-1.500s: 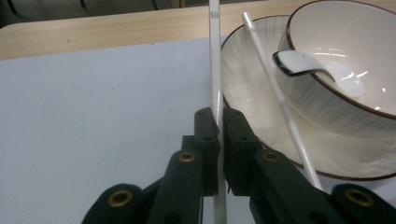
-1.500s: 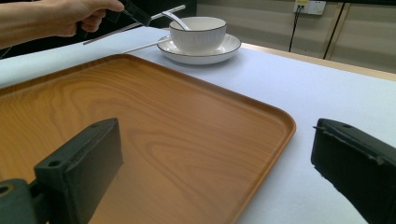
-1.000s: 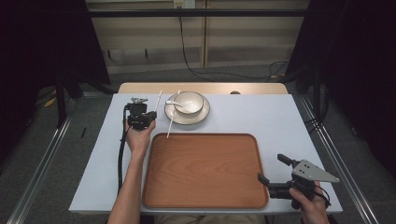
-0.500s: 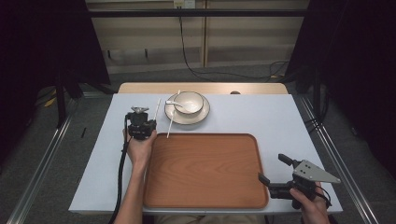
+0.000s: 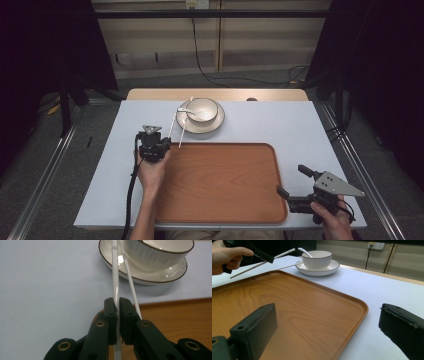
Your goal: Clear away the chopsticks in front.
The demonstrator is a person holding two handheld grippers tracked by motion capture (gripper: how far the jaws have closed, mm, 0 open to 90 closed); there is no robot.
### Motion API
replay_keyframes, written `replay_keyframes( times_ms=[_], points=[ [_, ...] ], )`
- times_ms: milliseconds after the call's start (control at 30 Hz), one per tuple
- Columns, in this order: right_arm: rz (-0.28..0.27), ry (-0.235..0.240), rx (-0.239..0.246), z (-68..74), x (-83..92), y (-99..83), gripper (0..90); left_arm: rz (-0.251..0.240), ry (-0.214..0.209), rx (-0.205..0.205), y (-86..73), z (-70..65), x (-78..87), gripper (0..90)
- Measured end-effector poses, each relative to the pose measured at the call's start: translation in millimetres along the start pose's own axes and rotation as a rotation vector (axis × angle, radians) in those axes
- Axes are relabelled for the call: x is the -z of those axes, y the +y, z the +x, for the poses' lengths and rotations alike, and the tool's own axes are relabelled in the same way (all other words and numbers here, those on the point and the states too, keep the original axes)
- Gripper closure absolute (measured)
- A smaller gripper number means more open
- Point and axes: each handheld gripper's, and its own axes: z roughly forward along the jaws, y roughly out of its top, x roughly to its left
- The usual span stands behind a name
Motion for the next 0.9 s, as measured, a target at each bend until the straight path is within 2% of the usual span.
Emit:
replay_keyframes(
  times_ms=[33,133,200,267,367,433,567,667,800,900],
  points=[
    [-0.001,0.0,0.002,0.0,-0.3,-0.1,1.6,-0.002,0.002,0.013,-1.9,-0.4,0.7,85.3],
    [0.004,0.005,0.003,0.0,0.0,-0.4,1.4,-0.007,0.005,0.014,-6.6,-3.6,4.5,85.3],
    [0.002,-0.003,-0.001,-0.2,0.0,-0.5,1.4,-0.007,0.015,-0.002,-9.4,-5.9,6.8,85.3],
    [0.001,0.0,-0.002,-0.3,-0.1,-0.4,1.4,-0.001,-0.002,-0.014,-12.0,-6.6,8.4,85.3],
    [0.002,0.005,0.003,0.2,-0.2,-0.4,1.4,0.01,0.022,-0.04,-15.5,-9.8,10.8,85.3],
    [0.001,0.002,0.002,0.5,-0.1,-0.3,1.4,-0.002,0.008,-0.021,-16.9,-10.7,13.9,85.3],
    [-0.002,-0.004,0.0,0.4,0.0,-0.4,1.4,0.015,0.019,0.004,-21.9,-12.7,19.7,85.3],
    [0.001,0.003,0.003,0.3,0.0,-0.4,1.4,0.026,0.037,0.006,-27.1,-15.0,23.2,85.2],
    [-0.002,-0.003,0.001,0.8,0.1,-0.3,1.4,0.018,0.029,0.002,-30.4,-15.5,30.4,85.3],
    [0.001,0.005,0.002,0.3,-0.3,-0.4,1.4,0.021,0.014,0.018,-31.8,-14.4,35.1,85.3]
  ],
)
